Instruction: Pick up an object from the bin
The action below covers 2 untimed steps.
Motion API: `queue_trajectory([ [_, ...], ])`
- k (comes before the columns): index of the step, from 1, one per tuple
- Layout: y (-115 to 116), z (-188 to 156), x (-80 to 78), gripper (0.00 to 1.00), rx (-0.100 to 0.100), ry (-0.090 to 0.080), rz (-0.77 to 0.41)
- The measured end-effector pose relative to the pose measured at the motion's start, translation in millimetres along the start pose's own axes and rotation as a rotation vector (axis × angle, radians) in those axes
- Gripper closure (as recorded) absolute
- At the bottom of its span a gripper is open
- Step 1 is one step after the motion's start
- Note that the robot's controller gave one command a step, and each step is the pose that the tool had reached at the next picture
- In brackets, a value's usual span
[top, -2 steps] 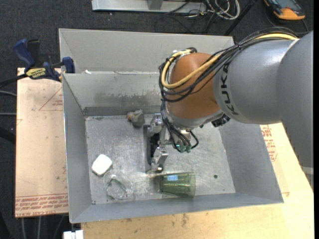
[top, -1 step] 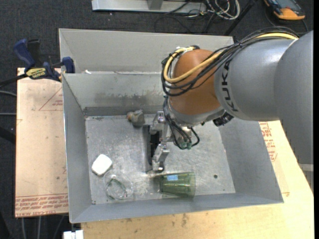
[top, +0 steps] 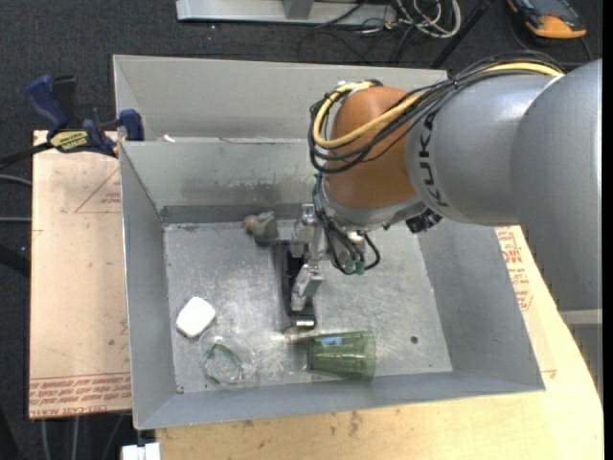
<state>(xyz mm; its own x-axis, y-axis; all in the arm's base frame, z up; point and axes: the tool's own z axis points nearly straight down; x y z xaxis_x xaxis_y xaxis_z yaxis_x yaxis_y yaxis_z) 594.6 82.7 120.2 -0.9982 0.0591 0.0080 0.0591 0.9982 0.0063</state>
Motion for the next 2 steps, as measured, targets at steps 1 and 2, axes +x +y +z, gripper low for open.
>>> queue_trajectory([
  [1, 0.4, 0.3, -4.0, 0.00, 0.002, -0.006, -0.030],
  [2, -2.5, 8.8, 0.2, 1.00, 0.002, -0.017, -0.071],
])
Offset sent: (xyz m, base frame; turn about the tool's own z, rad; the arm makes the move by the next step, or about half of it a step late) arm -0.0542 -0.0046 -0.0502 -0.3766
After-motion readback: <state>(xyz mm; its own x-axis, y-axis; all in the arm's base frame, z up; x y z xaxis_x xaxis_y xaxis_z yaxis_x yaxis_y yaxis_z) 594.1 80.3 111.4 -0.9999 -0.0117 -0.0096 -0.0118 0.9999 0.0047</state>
